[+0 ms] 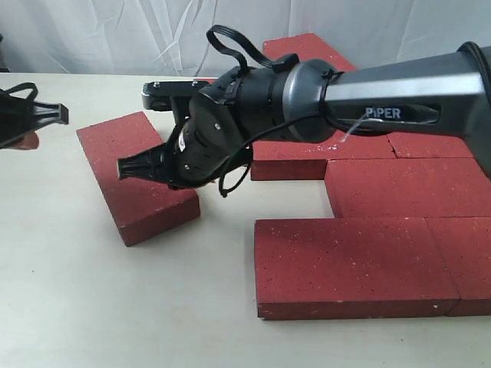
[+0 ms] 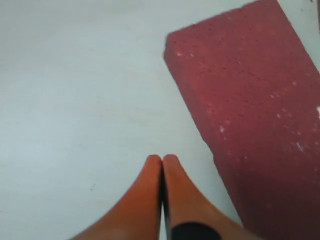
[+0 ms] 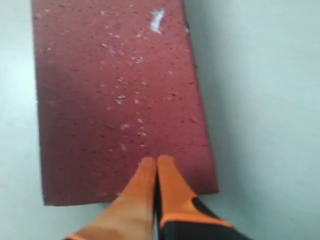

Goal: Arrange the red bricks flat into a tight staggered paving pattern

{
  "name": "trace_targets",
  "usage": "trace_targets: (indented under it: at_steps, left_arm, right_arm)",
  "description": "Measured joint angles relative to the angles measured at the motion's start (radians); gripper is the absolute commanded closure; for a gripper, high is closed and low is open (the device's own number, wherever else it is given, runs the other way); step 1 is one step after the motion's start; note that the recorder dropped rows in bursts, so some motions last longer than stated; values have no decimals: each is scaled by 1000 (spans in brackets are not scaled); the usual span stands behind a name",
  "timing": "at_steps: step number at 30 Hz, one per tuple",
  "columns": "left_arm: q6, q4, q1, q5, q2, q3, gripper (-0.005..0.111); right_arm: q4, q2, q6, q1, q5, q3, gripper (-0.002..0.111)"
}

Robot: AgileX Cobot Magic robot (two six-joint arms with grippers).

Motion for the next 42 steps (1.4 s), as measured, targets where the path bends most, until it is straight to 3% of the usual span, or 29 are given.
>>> trace_targets:
  at_steps: [6,17,34,42]
  left_arm:
    - [-13,-57,85,-1,0,-2,107]
    - [-13,-105,90,-16,0,-2,107]
    - [-11,-130,90,-31,0,-2,107]
    - [-11,-130,90,-33,0,-2,107]
  right_arm:
    - [29,2,-6,26,-118,0,109]
    - [72,63,-15,52,-185,0,109]
    - [93,28,-487,52,165,-11,109]
    - [38,-61,-530,49,213,-5,109]
